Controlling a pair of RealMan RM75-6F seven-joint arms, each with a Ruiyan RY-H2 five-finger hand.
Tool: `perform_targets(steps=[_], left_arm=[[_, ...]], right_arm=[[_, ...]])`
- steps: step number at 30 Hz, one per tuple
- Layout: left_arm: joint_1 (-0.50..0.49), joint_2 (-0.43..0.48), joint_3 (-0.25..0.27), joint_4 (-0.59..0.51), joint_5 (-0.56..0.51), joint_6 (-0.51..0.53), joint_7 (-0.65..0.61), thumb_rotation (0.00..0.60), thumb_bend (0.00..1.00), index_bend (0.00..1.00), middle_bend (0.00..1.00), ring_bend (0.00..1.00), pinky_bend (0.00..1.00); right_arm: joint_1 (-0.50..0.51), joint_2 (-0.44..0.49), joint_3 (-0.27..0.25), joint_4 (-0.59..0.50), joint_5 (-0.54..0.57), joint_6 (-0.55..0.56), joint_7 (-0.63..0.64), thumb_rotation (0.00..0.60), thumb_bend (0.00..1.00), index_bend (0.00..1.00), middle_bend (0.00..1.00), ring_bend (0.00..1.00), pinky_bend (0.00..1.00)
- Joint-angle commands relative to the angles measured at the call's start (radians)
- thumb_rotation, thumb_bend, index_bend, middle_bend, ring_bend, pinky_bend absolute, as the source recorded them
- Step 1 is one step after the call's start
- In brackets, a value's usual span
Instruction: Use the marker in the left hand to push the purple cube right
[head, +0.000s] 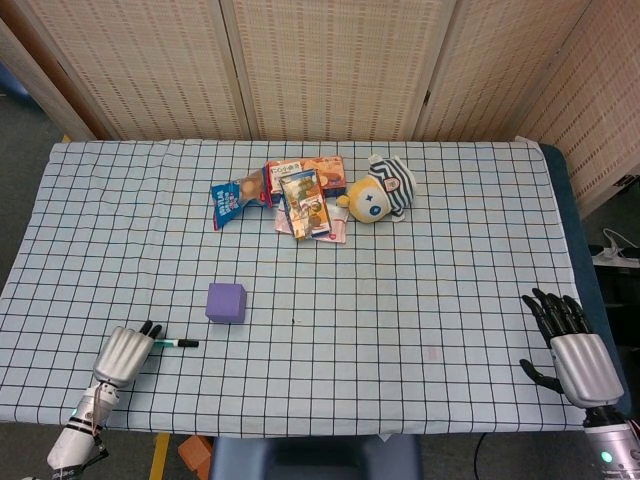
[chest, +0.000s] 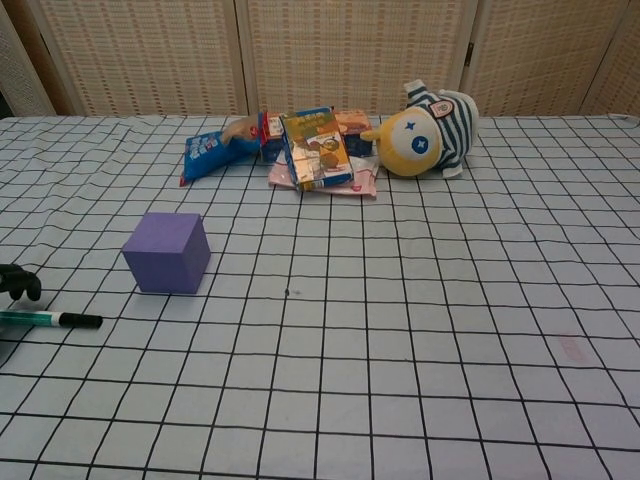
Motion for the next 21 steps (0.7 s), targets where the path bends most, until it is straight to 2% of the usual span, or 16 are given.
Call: perform_targets(steps=[1, 13, 21], left_arm=[[-0.004, -0.008, 0.001, 0.012, 0.002, 0.004, 0.006, 0.6, 0.38, 0.38, 0.41, 0.95, 1.0], [-0.013, -0.032, 0.006, 0.034, 0.006, 0.016, 0.022, 0.6, 0.39, 0.42, 0.45, 0.95, 1.0], [-0.016, -0.037, 0.008, 0.041, 0.004, 0.022, 0.026, 0.6, 0.39, 0.52, 0.55, 0.95, 1.0]], right_arm=[[0.001, 0.001, 0.0, -0.001, 0.002, -0.002, -0.001, 0.6, 0.14, 0.0, 0.0, 0.0, 0.0], [0.004, 0.007, -0.004, -0.012, 0.008, -0.017, -0.006, 0.6, 0.14, 0.0, 0.0, 0.0, 0.0], [0.004, 0.01, -0.005, -0.013, 0.008, -0.019, -0.002, 0.6, 0.14, 0.0, 0.0, 0.0, 0.0]])
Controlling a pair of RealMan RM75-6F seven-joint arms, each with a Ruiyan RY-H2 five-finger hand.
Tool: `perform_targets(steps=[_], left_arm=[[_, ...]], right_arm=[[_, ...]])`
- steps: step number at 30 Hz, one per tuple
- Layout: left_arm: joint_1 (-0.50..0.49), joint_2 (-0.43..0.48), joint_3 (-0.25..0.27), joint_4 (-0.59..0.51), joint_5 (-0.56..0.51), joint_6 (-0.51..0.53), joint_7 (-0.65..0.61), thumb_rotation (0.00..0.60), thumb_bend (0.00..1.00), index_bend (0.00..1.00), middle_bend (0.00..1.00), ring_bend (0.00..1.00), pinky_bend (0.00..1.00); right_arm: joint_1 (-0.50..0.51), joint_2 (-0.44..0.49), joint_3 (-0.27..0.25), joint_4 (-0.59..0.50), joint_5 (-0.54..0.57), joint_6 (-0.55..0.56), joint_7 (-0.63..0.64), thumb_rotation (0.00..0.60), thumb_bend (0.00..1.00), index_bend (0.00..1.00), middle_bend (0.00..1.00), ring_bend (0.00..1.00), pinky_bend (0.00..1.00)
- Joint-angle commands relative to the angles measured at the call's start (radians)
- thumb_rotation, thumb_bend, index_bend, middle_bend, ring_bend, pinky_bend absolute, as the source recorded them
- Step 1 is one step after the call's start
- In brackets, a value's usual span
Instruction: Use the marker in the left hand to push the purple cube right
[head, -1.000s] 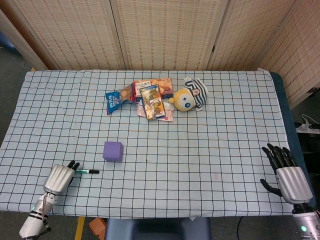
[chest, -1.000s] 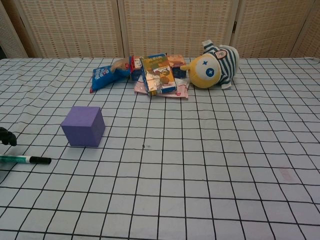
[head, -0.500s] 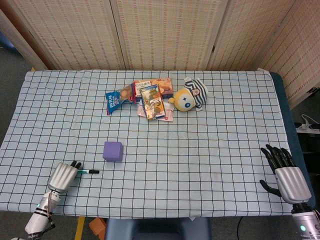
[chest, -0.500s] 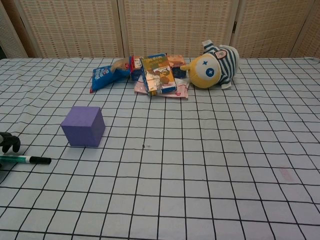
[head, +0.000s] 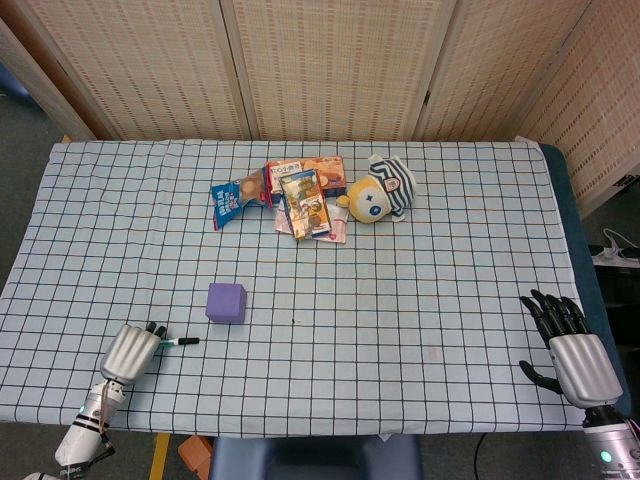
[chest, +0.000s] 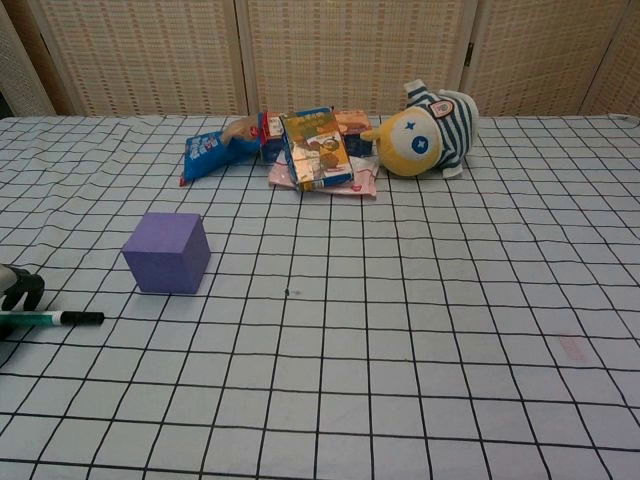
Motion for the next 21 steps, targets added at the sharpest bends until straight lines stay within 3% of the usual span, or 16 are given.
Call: perform_targets(steps=[1, 7, 10, 15, 21], left_arm=[[0.0, -0.002, 0.0, 0.005, -0.005, -0.003, 0.001, 0.6, 0.39, 0.52, 0.55, 0.95, 1.0], [-0.001, -0.002, 0.0, 0.007, -0.007, 0.002, -0.005, 0.6, 0.4, 0.56, 0.59, 0.95, 1.0], [0.002, -0.009, -0.002, 0.016, -0.002, 0.024, -0.023, 0.6, 0.47, 0.63, 0.66, 0.96, 1.0], [0.006, -0.029, -0.008, 0.052, 0.022, 0.085, -0.114, 0.6, 0.62, 0.76, 0.79, 0.98, 1.0], [-0.015, -0.021, -0.014, 0.125, 0.074, 0.16, -0.253, 0.6, 0.64, 0.79, 0.83, 0.98, 1.0]], right_arm=[[0.0, 0.001, 0.0, -0.001, 0.0, -0.001, 0.0, 0.6, 0.14, 0.0, 0.0, 0.0, 0.0], [0.0, 0.002, -0.003, -0.004, -0.004, 0.0, 0.0, 0.6, 0.14, 0.0, 0.0, 0.0, 0.0], [0.002, 0.0, -0.004, -0.004, -0.004, -0.006, -0.002, 0.6, 0.14, 0.0, 0.0, 0.0, 0.0], [0.003, 0.0, -0.004, -0.005, -0.004, -0.008, -0.003, 0.6, 0.14, 0.0, 0.0, 0.0, 0.0], [0.004, 0.0, -0.005, -0.004, -0.003, -0.011, -0.001, 0.6, 0.14, 0.0, 0.0, 0.0, 0.0]])
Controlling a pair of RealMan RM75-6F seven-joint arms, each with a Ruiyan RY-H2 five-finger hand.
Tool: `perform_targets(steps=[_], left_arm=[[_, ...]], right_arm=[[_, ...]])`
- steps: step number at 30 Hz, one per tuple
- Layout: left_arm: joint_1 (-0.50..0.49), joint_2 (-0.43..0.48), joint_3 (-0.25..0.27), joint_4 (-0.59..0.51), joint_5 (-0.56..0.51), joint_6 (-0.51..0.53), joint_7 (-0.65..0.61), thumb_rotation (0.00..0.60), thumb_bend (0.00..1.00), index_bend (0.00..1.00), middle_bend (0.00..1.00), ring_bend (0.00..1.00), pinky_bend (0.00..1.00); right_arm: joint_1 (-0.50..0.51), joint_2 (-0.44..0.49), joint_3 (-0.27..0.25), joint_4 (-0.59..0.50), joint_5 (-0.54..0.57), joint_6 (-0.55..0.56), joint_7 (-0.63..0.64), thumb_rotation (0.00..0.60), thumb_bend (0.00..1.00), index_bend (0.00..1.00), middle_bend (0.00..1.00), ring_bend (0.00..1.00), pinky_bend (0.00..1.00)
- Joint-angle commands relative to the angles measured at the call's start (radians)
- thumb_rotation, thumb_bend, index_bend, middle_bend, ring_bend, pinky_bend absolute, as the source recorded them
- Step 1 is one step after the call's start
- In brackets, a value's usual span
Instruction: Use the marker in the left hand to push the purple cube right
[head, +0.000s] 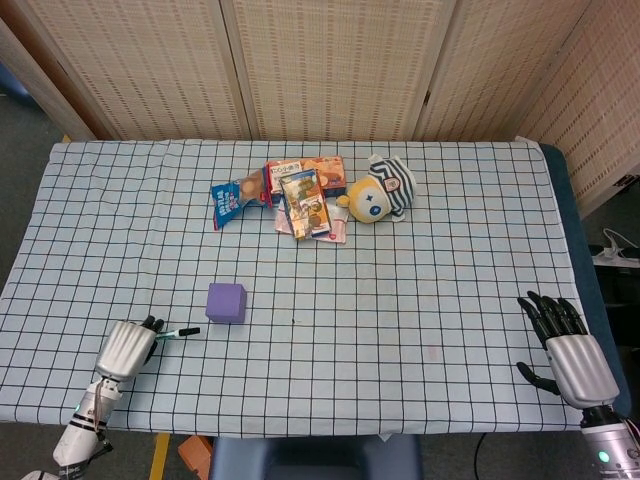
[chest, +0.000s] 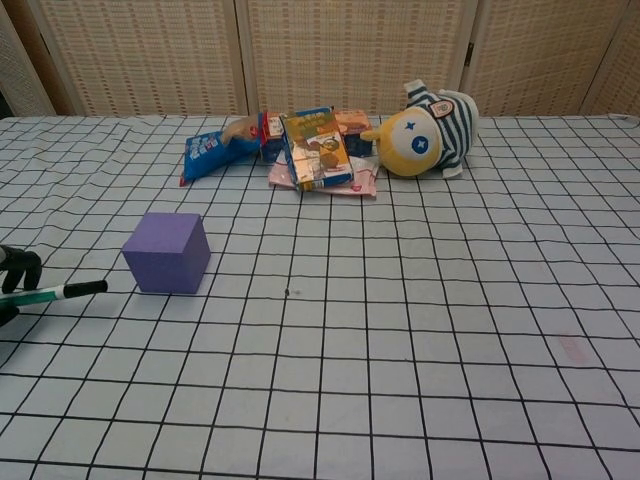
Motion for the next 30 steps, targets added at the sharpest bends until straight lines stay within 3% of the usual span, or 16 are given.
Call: perform_targets(steps=[1, 13, 20, 30], left_arm=[[-0.025, 0.011, -0.013, 0.067, 0.038, 0.053, -0.094, 0.6, 0.64, 0.79, 0.83, 0.98, 1.0], [-0.134, 0.04, -0.049, 0.264, 0.021, -0.042, -0.267, 0.6, 0.64, 0.79, 0.83, 0.99, 1.0], [-0.172, -0.021, -0.008, 0.473, 0.037, -0.125, -0.323, 0.6, 0.64, 0.79, 0.83, 1.0, 1.0], [-0.188, -0.089, 0.038, 0.552, 0.074, -0.092, -0.365, 0.6, 0.64, 0.79, 0.83, 1.0, 1.0]], right_arm=[[0.001, 0.001, 0.0, -0.001, 0.002, -0.002, -0.001, 0.6, 0.14, 0.0, 0.0, 0.0, 0.0], [0.004, -0.012, 0.007, -0.003, 0.026, -0.013, -0.039, 0.6, 0.14, 0.0, 0.0, 0.0, 0.0], [0.01, -0.017, 0.006, -0.009, 0.038, -0.032, -0.054, 0.6, 0.14, 0.0, 0.0, 0.0, 0.0], [0.017, -0.017, 0.005, -0.012, 0.045, -0.047, -0.057, 0.6, 0.14, 0.0, 0.0, 0.0, 0.0]])
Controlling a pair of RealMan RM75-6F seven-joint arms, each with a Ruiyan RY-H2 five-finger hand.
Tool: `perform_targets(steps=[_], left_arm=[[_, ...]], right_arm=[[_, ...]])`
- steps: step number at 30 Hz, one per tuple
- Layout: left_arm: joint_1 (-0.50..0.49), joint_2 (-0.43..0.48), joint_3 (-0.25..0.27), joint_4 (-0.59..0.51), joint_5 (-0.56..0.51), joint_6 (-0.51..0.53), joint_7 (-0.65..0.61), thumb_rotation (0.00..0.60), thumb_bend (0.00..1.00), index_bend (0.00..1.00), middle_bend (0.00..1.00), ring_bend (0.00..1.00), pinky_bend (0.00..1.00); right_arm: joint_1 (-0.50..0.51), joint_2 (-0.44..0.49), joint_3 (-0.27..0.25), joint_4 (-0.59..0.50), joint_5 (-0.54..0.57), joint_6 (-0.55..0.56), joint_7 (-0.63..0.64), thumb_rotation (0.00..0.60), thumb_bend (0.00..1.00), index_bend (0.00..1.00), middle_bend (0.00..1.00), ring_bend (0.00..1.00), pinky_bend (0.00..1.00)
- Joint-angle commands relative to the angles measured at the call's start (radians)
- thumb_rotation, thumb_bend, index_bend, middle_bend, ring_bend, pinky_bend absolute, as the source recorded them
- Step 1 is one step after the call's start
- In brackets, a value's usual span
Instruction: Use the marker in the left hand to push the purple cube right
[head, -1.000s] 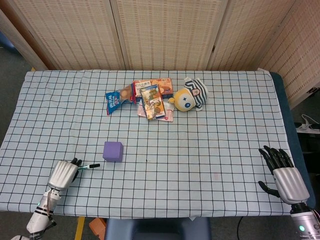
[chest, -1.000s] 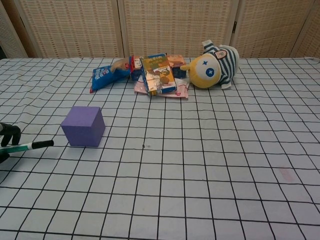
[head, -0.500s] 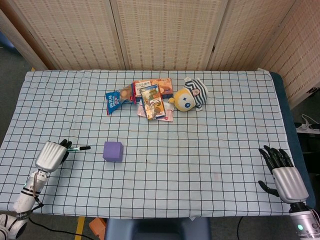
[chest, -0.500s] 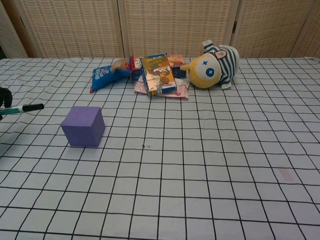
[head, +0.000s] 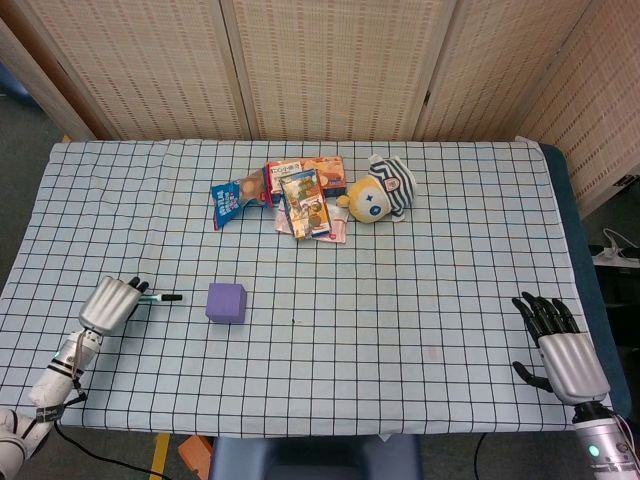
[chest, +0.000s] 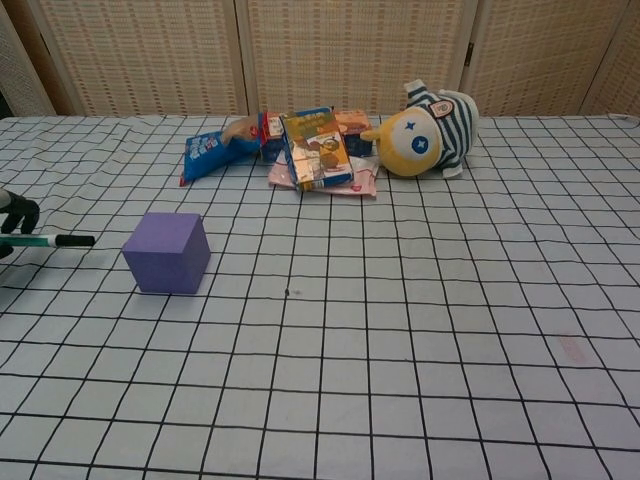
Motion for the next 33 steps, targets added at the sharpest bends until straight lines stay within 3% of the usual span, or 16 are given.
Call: perform_targets(steps=[1, 12, 33], left_arm=[[-0.01, -0.013, 0.008, -0.002, 0.01, 0.019, 0.003, 0.6, 0.64, 0.79, 0.83, 1.0, 1.0], [-0.054, -0.019, -0.005, -0.076, 0.004, 0.03, 0.048, 0.6, 0.64, 0.79, 0.83, 1.0, 1.0], [-0.118, 0.071, -0.046, -0.497, -0.029, -0.032, 0.362, 0.6, 0.64, 0.79, 0.83, 1.0, 1.0]], right_arm=[[0.001, 0.002, 0.0, -0.001, -0.001, 0.0, 0.004, 0.6, 0.14, 0.0, 0.0, 0.0, 0.0], [-0.001, 0.015, -0.003, -0.004, -0.007, 0.005, 0.026, 0.6, 0.14, 0.0, 0.0, 0.0, 0.0], [-0.023, 0.079, -0.009, -0.009, -0.051, 0.064, 0.157, 0.6, 0.14, 0.0, 0.0, 0.0, 0.0]])
